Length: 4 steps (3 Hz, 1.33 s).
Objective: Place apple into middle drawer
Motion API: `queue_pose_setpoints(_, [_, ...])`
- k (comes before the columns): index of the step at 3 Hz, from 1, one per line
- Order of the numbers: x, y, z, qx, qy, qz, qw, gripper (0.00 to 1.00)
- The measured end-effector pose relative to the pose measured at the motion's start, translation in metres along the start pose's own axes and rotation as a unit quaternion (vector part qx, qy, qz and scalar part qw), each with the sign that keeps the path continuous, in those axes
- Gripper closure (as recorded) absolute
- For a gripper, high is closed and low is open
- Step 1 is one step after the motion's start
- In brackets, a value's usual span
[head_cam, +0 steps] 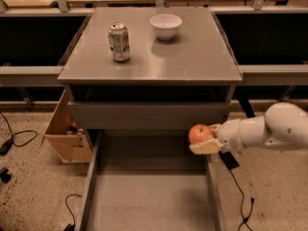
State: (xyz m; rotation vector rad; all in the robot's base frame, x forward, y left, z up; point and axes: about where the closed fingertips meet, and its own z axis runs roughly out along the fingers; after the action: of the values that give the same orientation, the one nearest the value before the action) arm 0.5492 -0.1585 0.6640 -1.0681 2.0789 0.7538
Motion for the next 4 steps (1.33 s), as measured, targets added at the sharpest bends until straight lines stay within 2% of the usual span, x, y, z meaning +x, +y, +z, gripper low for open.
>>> queue_pose_setpoints(1, [0.056, 0.023, 0.067, -0.023, 0.023, -0.018, 0.9993, 1.00])
queue_pose_setpoints(2, [0.089, 0.043, 0.119, -0.040, 0.025, -0.031, 0.9984, 1.00])
queue_pose_setpoints(3, [0.093, 0.041, 0.123, -0.037, 0.024, -0.028, 0.9986, 1.00])
queue_pose_setpoints(4, [0.103, 0.036, 0.146, -0.040, 0.031, -0.023, 0.9985, 1.00])
